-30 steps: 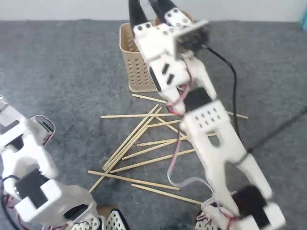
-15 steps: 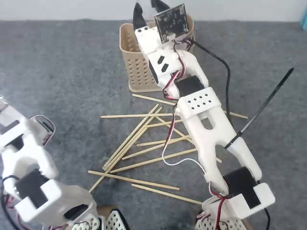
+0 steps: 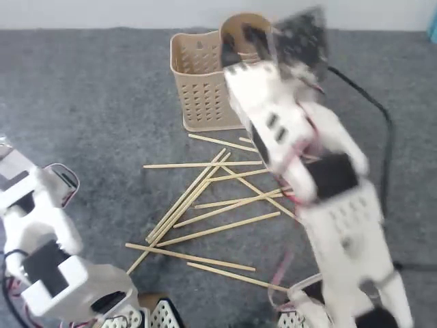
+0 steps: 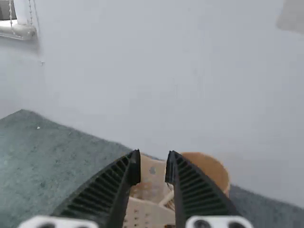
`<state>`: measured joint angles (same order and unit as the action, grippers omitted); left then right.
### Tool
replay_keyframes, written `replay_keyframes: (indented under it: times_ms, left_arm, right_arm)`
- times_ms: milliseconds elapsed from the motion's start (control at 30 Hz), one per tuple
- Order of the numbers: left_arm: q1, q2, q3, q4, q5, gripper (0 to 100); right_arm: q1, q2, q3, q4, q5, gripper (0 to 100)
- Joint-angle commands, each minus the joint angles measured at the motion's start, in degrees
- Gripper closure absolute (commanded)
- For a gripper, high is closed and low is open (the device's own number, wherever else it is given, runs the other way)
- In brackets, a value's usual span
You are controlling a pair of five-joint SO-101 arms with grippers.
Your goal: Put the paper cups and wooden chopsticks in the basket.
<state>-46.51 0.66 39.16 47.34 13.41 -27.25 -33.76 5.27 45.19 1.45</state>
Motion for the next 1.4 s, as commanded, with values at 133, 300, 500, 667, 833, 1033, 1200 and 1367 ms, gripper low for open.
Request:
replay_keyframes:
  times_ms: [133, 300, 500, 667, 833, 1033, 1200, 1367]
  left_arm:
    - [4.75, -4.22, 1.10, -0.70, -7.38, 85]
    - [7.56, -9.67, 2.95, 0.44, -7.03, 85]
    - [18.29, -14.51, 1.19, 9.85, 5.45, 85]
    - [25.49, -14.59, -3.38, 13.71, 12.13, 85]
    - [29.54, -14.51, -5.05, 12.48, 18.02, 85]
    - [36.31, -10.55, -4.53, 10.55, 23.47, 80]
    - [37.10, -2.64, -7.87, 9.23, 23.56, 72]
    - [37.19, 3.69, -10.95, 8.97, 23.56, 73]
  right_arm:
    - [2.77, -14.46, 3.78, 22.02, -1.05, 90.7]
    - [4.35, -20.35, 23.74, 28.18, -1.05, 90.7]
    - [8.75, -28.00, 52.66, 20.97, -0.62, 90.8]
    - [10.77, -29.93, 72.70, 4.35, -0.62, 90.8]
    - [10.15, -30.55, 82.99, -6.02, 2.90, 90.8]
    - [9.80, -30.46, 83.16, -5.05, 6.15, 90.8]
    - [9.80, -30.46, 83.25, -5.05, 6.33, 90.8]
    - [9.80, -30.46, 83.25, -5.05, 6.33, 90.8]
